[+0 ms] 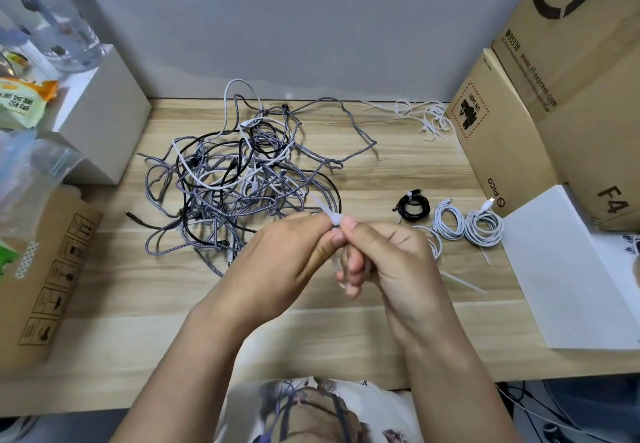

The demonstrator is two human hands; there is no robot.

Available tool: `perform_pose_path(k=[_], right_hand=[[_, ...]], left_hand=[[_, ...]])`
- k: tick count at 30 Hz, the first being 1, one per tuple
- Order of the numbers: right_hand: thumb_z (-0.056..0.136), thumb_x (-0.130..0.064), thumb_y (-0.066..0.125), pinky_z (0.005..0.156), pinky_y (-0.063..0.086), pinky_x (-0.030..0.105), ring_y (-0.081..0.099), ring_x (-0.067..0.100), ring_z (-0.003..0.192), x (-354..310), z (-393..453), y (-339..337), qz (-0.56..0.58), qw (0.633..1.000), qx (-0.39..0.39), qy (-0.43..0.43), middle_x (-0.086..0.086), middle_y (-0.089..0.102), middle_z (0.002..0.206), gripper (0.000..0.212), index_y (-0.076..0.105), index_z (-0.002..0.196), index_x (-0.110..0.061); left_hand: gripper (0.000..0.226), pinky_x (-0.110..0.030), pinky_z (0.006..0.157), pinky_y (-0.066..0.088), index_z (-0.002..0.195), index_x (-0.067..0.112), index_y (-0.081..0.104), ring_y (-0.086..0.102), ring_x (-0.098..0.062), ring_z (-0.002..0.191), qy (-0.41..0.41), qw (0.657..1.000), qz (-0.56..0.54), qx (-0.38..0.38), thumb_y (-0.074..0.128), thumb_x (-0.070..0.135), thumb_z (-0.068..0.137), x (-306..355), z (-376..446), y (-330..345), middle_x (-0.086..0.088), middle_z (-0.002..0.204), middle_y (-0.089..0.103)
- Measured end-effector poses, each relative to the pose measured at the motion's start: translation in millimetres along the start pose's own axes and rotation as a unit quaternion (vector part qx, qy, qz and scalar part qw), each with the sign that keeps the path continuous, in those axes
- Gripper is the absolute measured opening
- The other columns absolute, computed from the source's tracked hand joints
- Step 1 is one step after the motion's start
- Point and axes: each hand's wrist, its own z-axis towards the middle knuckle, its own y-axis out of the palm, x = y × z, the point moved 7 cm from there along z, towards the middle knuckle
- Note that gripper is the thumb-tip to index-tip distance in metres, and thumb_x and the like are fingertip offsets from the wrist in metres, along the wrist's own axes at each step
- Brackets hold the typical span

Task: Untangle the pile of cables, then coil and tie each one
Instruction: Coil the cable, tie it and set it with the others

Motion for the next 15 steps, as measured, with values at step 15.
perform_pose_path(k=[15], right_hand=[[0.070,-0.038,0.072,0.059,0.051,0.017,0.060,0.013,0.064,-7,7,-13,-0.094,0.996,-0.006,-0.001,0.020,0.062,0.074,0.027,0.071,0.079,-0.012]], left_hand=[[0.050,-0.039,0.058,0.046,0.086,0.030,0.050,0.048,-0.021,0.062,0.009,0.990,-0.134,-0.051,0.021,0.070,0.089,10,-4,1,-0.001,0.067,0.051]])
